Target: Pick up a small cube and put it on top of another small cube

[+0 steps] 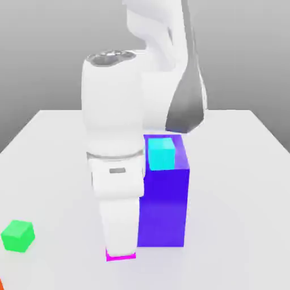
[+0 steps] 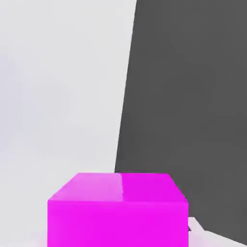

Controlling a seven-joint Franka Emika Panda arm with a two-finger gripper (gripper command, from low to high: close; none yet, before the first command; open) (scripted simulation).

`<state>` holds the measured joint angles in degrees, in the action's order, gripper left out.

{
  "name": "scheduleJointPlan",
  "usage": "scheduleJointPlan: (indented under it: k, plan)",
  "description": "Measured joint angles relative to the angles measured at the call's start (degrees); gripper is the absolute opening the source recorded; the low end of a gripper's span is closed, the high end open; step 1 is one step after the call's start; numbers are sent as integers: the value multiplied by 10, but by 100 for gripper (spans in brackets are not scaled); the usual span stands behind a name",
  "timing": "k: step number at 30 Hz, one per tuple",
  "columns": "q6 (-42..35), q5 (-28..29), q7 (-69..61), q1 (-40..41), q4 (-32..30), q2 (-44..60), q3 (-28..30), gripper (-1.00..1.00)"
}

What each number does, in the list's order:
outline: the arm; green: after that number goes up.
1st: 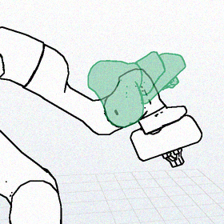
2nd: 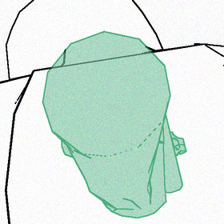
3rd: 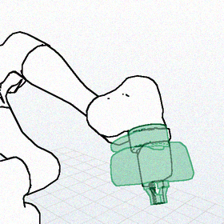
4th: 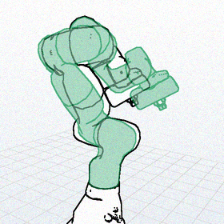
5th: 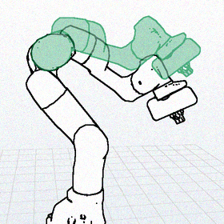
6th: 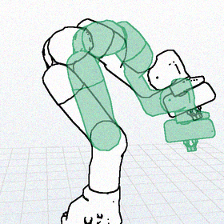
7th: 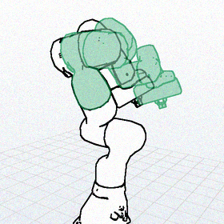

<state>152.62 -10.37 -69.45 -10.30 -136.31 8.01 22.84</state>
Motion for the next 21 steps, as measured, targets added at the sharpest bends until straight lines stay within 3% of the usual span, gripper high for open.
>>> scheduleJointPlan:
  k: [4, 8, 15, 16, 21]
  plan:
    - [-17, -16, -71, 67, 13, 5, 48, -100]
    - [-35, 4, -92, 123, -44, 6, 110, -100]
    - [26, -93, -168, 177, -49, 92, 62, -100]
    - [35, -109, -179, 186, -47, 105, 50, 100]
    - [35, -109, -179, 186, -47, 105, 50, 100]
